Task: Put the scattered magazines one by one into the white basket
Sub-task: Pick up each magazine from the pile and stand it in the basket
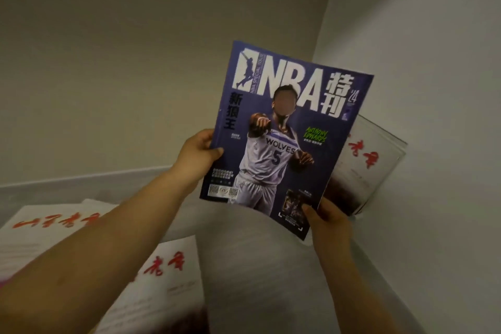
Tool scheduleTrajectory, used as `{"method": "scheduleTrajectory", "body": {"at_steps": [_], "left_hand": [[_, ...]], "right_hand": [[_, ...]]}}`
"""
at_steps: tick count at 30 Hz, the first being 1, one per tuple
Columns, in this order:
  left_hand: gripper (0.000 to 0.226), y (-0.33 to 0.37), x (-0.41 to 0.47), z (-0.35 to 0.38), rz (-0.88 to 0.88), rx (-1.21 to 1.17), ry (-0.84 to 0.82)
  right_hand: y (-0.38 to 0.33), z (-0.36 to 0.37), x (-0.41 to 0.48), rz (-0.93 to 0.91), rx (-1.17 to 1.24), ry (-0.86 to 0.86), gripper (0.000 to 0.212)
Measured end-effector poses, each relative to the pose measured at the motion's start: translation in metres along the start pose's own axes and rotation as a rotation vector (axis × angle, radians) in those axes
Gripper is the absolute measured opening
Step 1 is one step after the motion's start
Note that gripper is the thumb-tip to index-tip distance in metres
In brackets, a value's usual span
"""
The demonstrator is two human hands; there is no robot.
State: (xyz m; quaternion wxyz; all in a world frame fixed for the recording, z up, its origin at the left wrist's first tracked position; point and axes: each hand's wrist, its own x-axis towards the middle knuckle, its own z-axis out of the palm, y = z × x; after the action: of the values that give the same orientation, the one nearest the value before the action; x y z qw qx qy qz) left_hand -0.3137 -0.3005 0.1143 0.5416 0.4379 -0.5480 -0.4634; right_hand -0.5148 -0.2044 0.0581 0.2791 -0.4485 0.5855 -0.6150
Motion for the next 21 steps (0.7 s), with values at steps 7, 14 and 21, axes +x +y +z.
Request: {"method": "scheduleTrajectory", "body": {"at_steps": [7, 14, 21], "left_hand": [[0.034, -0.001, 0.057, 0.097, -0.045, -0.083, -0.002], [0.03, -0.012, 0.085, 0.142, -0.158, -0.252, -0.13], [0.034, -0.031, 0.108, 0.173, -0.325, -0.397, -0.118]], "right_hand": [[0.019, -0.047, 0.06, -0.029, -0.051, 0.134, 0.023], [0.049, -0.064, 0.089, -0.013, -0.111, 0.191, 0.014], [0.068, -0.072, 0.095, -0.035, -0.303, 0.163, 0.018]]}}
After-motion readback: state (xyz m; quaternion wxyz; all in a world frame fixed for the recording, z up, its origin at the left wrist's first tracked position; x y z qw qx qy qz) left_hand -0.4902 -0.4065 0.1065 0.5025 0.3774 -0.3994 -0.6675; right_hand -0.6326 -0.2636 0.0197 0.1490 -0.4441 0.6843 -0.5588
